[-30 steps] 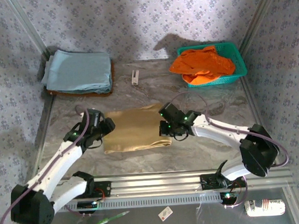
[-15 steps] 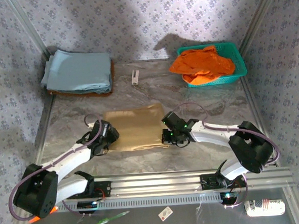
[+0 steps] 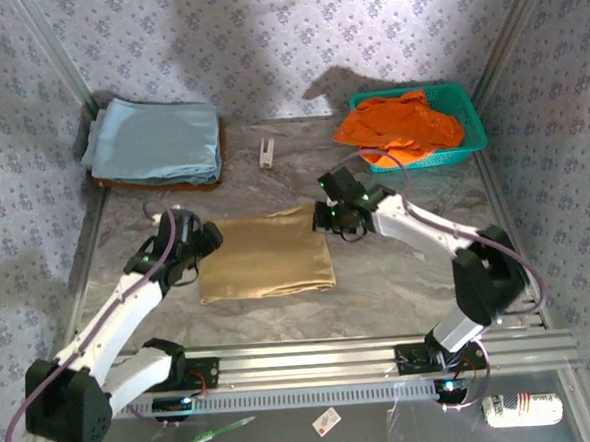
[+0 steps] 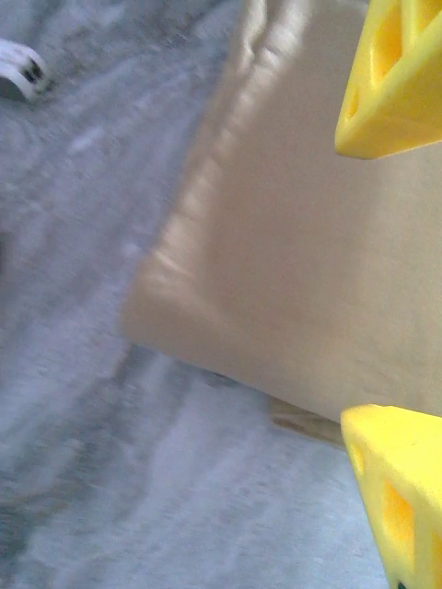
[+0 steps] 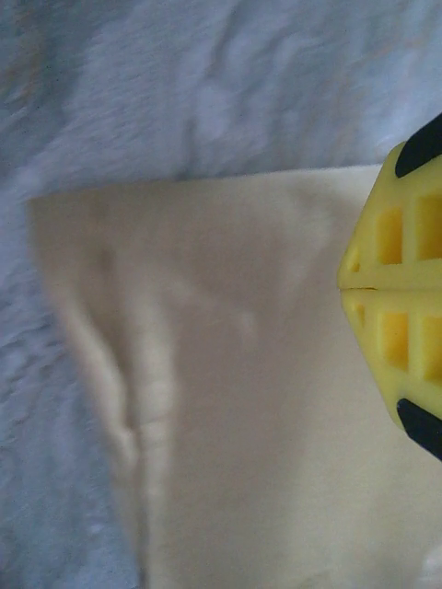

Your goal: Fold and stack the trousers

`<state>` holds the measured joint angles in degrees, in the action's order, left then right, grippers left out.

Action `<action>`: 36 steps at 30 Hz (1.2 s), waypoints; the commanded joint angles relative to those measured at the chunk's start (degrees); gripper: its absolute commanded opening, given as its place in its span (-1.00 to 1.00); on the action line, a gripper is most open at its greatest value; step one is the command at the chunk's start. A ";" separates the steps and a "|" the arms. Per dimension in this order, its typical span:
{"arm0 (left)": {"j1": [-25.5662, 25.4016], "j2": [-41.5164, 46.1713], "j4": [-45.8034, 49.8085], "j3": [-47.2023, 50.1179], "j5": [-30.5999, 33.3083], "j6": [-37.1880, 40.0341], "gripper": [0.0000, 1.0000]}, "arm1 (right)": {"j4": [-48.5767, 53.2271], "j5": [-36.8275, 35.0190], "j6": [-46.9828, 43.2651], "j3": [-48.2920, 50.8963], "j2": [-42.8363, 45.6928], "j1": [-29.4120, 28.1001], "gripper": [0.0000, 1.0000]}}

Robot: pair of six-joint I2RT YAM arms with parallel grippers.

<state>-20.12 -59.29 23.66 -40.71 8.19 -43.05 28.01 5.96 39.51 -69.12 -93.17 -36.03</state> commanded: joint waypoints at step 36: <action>7.88 -24.36 6.32 -22.06 4.51 9.30 0.53 | 0.00 8.35 -2.53 -8.41 -2.71 4.17 -0.11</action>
<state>-12.36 -78.52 27.07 -58.30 9.17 -36.40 27.70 13.28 36.27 -79.85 -96.75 -31.70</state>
